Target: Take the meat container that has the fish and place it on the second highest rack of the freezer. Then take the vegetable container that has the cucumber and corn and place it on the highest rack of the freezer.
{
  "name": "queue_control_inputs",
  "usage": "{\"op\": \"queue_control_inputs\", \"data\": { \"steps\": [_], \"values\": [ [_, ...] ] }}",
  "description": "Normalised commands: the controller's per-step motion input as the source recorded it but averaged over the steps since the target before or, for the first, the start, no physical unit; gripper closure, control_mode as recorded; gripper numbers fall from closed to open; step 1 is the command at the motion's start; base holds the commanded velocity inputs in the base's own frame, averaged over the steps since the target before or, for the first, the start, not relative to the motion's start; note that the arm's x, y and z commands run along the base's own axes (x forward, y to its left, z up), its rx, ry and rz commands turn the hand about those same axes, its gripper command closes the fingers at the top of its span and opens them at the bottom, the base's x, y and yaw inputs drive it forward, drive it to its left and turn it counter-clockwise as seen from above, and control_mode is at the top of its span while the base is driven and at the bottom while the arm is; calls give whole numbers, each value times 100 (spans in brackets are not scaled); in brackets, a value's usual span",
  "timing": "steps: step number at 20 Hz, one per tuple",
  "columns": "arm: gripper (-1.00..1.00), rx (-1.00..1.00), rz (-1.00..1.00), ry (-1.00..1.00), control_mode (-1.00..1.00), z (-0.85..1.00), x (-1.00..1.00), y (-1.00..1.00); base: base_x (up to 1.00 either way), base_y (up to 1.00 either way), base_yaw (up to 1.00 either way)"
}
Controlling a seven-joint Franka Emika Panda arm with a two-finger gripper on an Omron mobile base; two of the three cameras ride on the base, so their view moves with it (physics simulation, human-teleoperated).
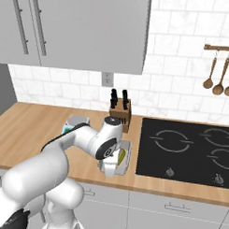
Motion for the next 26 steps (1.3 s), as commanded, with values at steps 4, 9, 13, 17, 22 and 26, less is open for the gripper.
{"op": "queue_control_inputs", "data": {
  "steps": [4,9,13,17,22,26],
  "values": [
    [-100,0,0,0,-100,-1,0,0,0,0,0],
    [-100,0,0,2,-100,-8,0,0,0,0,0],
    [-100,0,0,0,-100,-12,8,0,0,0,0],
    [-100,0,0,1,-100,-23,4,0,0,0,0],
    [-100,0,0,1,-100,-14,1,0,0,0,0],
    [-100,0,0,0,-100,-5,3,0,0,0,0]
  ]
}}
